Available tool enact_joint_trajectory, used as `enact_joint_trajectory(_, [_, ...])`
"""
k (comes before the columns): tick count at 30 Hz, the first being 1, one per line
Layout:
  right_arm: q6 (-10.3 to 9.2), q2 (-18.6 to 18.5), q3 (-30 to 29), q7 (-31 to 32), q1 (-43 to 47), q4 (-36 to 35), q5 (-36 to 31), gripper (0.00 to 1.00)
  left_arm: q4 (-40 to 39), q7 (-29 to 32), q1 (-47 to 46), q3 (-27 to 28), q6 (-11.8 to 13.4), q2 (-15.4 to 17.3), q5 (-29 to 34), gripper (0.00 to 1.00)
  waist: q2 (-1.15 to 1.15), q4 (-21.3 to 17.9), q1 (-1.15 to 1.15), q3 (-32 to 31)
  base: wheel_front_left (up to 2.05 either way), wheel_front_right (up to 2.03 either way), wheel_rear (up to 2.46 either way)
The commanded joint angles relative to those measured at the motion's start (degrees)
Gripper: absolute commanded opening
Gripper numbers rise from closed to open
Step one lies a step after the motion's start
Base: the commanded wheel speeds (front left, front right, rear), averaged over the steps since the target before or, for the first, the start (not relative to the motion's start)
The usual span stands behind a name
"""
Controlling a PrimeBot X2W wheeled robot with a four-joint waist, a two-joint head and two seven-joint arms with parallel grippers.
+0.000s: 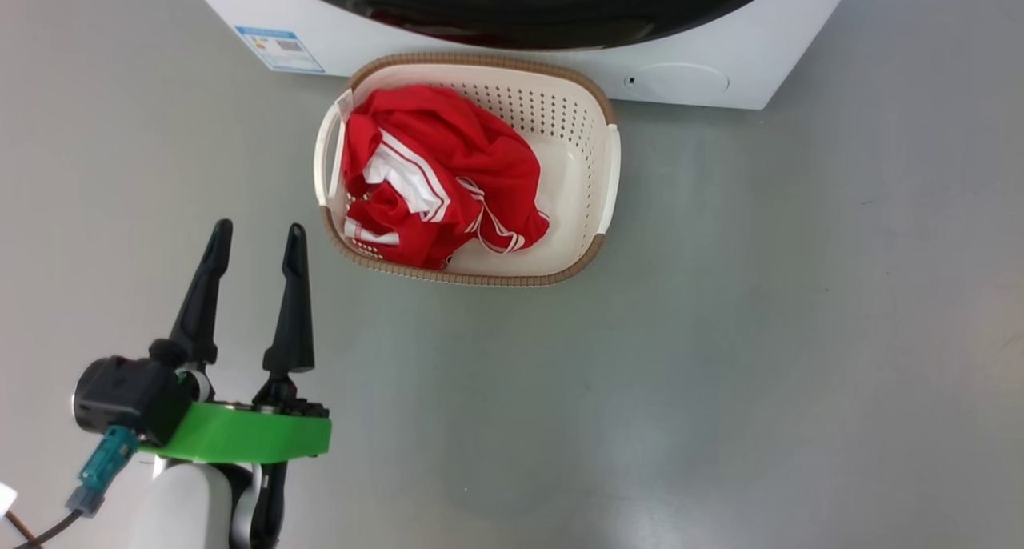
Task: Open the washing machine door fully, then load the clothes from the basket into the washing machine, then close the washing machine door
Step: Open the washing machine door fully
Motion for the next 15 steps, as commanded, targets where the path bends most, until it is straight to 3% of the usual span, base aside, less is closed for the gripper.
enact_joint_trajectory(1, [-0.05, -0.57, -0.36, 1.73, -1.21, -0.09, 0.78, 0.0, -1.73, -0.46, -1.37, 1.44, 0.6, 1.11, -0.58, 1.0, 0.0, 0.51, 0.0, 0.81, 0.0, 0.0, 0.0])
enact_joint_trajectory(15, [-0.05, -0.1, -1.67, 10.11, -11.05, 4.71, 1.19, 0.0, -2.42, -0.46, -3.11, 0.04, 2.02, 1.11, -2.42, 1.0, 0.0, 2.66, 0.0, 5.11, 0.0, 0.0, 0.0])
